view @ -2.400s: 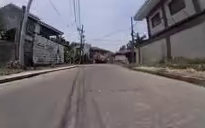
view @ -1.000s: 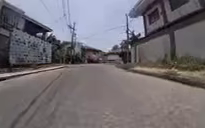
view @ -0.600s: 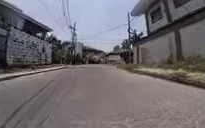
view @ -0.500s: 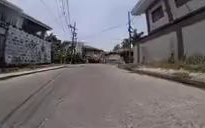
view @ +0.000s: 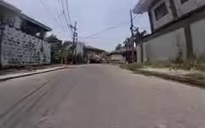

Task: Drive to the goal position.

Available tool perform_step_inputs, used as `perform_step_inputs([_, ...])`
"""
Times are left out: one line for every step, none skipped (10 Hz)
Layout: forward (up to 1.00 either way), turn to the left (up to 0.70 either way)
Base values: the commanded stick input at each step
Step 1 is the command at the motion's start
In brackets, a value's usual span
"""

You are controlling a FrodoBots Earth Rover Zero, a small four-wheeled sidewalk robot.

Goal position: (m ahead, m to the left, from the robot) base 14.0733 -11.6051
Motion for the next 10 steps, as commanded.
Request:
perform_step_inputs([1.0, 0.0])
perform_step_inputs([1.0, 0.0])
perform_step_inputs([1.0, 0.0])
perform_step_inputs([1.0, 0.0])
perform_step_inputs([1.0, 0.0])
perform_step_inputs([1.0, 0.0])
perform_step_inputs([1.0, 0.0])
perform_step_inputs([1.0, -0.09])
perform_step_inputs([1.0, -0.29])
perform_step_inputs([1.0, -0.38])
